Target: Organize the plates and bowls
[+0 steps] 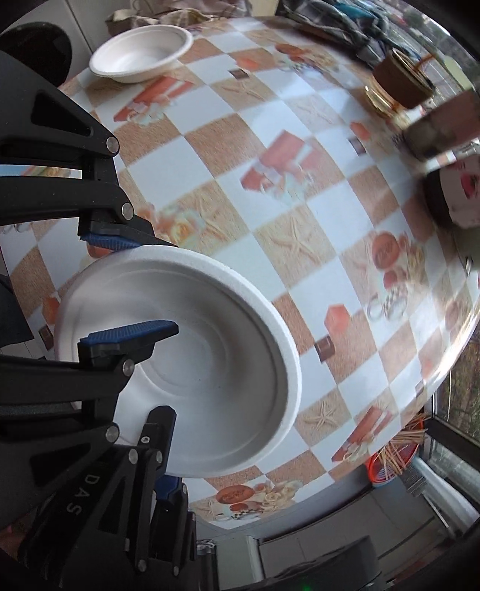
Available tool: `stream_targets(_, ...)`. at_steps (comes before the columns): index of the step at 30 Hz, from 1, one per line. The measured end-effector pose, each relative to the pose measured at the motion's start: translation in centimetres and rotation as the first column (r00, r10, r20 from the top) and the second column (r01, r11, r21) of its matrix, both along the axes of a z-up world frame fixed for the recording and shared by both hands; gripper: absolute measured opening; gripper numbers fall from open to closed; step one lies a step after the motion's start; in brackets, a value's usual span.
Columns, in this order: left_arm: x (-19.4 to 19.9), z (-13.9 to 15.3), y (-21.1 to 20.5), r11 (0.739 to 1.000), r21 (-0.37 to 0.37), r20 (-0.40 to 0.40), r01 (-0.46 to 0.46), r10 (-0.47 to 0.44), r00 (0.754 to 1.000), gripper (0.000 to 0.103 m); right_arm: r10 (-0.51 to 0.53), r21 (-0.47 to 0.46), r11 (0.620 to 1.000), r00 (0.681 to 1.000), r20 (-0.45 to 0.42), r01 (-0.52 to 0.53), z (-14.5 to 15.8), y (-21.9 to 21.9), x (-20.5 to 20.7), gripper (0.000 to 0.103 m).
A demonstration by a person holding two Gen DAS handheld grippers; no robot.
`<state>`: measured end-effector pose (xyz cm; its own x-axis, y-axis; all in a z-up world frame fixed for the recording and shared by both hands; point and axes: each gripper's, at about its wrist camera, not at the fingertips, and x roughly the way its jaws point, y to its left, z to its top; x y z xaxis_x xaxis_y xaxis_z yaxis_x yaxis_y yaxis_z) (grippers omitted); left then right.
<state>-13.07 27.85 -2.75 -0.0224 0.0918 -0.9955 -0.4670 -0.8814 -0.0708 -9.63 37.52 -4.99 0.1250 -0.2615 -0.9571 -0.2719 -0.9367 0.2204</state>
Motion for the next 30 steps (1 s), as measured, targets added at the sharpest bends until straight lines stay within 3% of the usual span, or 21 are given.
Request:
stream_targets(5, -0.3, -1.1, 2.0, 1.0, -0.008, 0.011, 0.017, -0.017, 1.0, 0.039, -0.029, 0.002, 1.0, 1.0, -0.001, 0.029, -0.6, 3.2, -0.5, 0.019)
stream_targets(8, -0.8, -1.7, 1.9, 1.0, -0.019, 0.011, 0.001, -0.001, 1.0, 0.052, -0.023, 0.015, 1.0, 1.0, -0.014, 0.024, -0.3, 4.1, -0.6, 0.019)
stream_targets(9, -0.9, -1.9, 1.7, 0.999, -0.032, 0.012, -0.006, 0.006, 1.0, 0.061, -0.022, 0.021, 1.0, 0.999, -0.025, 0.023, -0.3, 4.3, -0.8, 0.019)
stream_targets(12, -0.9, -1.5, 0.2, 0.999, -0.023, 0.0, -0.033, 0.033, 0.999, 0.072, -0.032, 0.03, 0.999, 0.999, -0.029, 0.032, 0.1, 5.3, -0.8, 0.02)
stream_targets(13, -0.8, -1.5, -0.4, 0.999, -0.016, -0.002, -0.043, 0.043, 0.999, 0.073, -0.041, 0.038, 0.998, 0.999, -0.026, 0.042, 0.0, 5.6, -0.8, 0.039)
stream_targets(14, -0.6, -1.3, -1.2, 0.998, -0.005, 0.002, -0.055, 0.055, 0.998, 0.075, -0.052, 0.051, 0.997, 0.998, -0.03, 0.054, 0.0, 5.9, -0.8, 0.082)
stream_targets(15, -0.6, -1.1, -1.9, 0.998, 0.005, 0.005, -0.068, 0.068, 0.998, 0.076, -0.059, 0.056, 0.997, 0.997, -0.043, 0.061, 0.7, 7.2, -0.3, 0.098)
stream_targets(16, -0.6, -1.0, -2.9, 0.996, 0.016, 0.008, -0.085, 0.085, 0.996, 0.076, -0.072, 0.058, 0.995, 0.995, -0.064, 0.076, 1.1, 7.5, -0.2, 0.103)
stream_targets(23, 0.2, -0.5, -8.9, 0.977, 0.031, 0.033, -0.213, 0.212, 0.977, 0.078, -0.061, 0.076, 0.995, 0.995, -0.084, 0.068, 2.7, 6.5, -0.9, 0.103)
stream_targets(30, 0.7, 0.4, -13.3, 0.955, 0.034, 0.017, -0.296, 0.296, 0.955, 0.078, 0.042, 0.061, 0.997, 0.992, -0.119, -0.035, 3.1, -0.3, -4.2, 0.103)
